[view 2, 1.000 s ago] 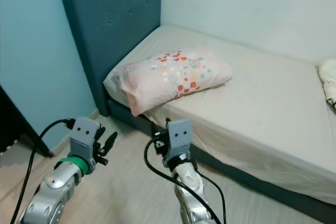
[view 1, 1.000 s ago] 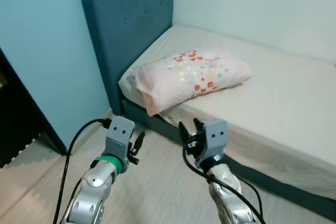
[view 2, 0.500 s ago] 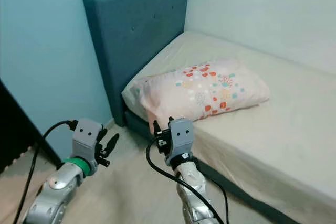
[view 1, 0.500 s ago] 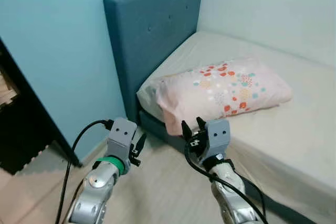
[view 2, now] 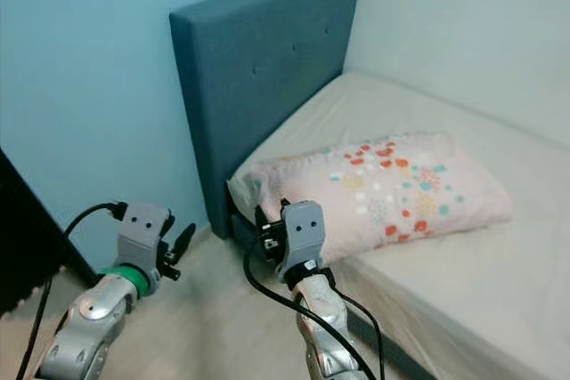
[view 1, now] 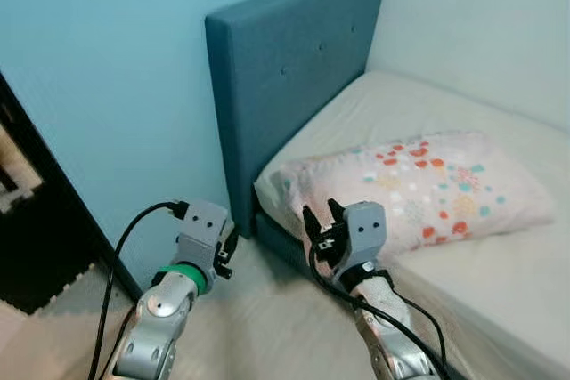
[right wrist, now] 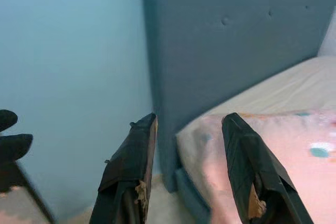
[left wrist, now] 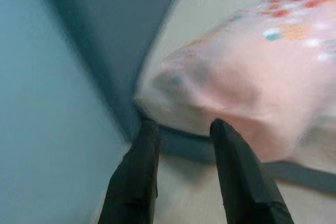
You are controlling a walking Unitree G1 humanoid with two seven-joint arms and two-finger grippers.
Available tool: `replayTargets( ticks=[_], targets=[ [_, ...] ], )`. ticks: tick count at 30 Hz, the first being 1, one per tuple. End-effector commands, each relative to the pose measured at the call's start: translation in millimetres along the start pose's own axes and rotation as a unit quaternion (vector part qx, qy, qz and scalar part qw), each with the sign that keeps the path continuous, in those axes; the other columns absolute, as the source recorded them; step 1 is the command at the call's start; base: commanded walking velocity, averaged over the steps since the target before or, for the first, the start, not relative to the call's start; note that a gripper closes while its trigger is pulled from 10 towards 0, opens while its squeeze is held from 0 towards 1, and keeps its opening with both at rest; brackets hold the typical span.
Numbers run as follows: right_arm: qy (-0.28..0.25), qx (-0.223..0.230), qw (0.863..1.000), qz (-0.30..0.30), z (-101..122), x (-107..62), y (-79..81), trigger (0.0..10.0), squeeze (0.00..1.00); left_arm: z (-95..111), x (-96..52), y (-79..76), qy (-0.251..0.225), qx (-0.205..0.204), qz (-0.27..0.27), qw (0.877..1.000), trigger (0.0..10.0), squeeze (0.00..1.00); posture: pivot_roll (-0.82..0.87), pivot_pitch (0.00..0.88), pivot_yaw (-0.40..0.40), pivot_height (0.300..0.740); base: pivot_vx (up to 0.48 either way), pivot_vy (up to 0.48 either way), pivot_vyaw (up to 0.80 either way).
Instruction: Clean up the room
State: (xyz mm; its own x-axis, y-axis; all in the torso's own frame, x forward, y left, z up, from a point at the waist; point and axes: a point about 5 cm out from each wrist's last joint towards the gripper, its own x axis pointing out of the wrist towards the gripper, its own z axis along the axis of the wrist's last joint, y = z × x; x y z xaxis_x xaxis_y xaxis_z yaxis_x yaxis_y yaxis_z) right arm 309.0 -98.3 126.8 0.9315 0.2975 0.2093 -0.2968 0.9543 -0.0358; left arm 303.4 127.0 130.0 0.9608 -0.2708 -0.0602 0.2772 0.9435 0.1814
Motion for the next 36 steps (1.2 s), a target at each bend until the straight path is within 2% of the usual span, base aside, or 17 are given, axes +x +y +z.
replayTargets(
  ticks=[1, 5, 12, 20, 26, 33, 36],
  targets=[
    [0.003, 0.007, 1.0, -0.004, -2.6, -1.3, 1.4, 10.0, 0.0, -7.9, -3.0, 2.0, 0.012, -0.002, 0.003, 1.0, 10.0, 0.0, -0.07, 0.07, 0.064, 0.733, 0.48, 0.0, 0.0],
    [0.011, 0.006, 1.0, -0.015, -5.6, -3.1, -3.0, 10.0, 0.0, -4.6, -3.0, 0.9, -0.011, 0.018, -0.002, 1.0, 10.0, 0.0, -0.07, 0.072, 0.065, 0.733, 0.473, 0.0, 0.0],
    [0.017, 0.004, 0.999, -0.032, -7.2, -6.4, -10.8, 10.0, 0.0, 0.1, 0.5, -1.6, -0.023, 0.013, -0.006, 1.0, 10.0, 0.0, -0.08, 0.076, 0.068, 0.733, 0.467, 0.0, -0.07],
    [0.013, 0.003, 0.999, -0.03, -5.4, -3.8, -9.9, 10.0, 0.0, 3.0, 2.1, -1.6, -0.032, 0.012, -0.005, 0.999, 10.0, 0.0, -0.08, 0.082, 0.066, 0.733, 0.451, 0.0, 0.0],
    [0.013, 0.002, 1.0, -0.028, -4.9, -3.2, -8.8, 10.0, 0.0, 3.2, 1.9, -2.6, -0.034, 0.009, -0.01, 0.999, 10.0, 0.0, -0.07, 0.082, 0.066, 0.733, 0.429, 0.0, -0.8],
    [0.012, -0.008, 0.999, -0.029, -4.5, -3.6, -9.9, 10.0, 0.0, 4.3, 1.4, -9.6, -0.036, 0.003, -0.037, 0.999, 10.0, 0.0, -0.08, 0.081, 0.069, 0.733, 0.0, 0.0, -0.11],
    [0.015, -0.003, 0.999, -0.031, -5.2, -3.5, -10.4, 10.0, 0.0, 5.3, 2.3, -10.4, -0.037, 0.001, -0.04, 0.999, 10.0, 0.0, -0.08, 0.081, 0.07, 0.733, 0.0, 0.0, -0.8]
  ],
)
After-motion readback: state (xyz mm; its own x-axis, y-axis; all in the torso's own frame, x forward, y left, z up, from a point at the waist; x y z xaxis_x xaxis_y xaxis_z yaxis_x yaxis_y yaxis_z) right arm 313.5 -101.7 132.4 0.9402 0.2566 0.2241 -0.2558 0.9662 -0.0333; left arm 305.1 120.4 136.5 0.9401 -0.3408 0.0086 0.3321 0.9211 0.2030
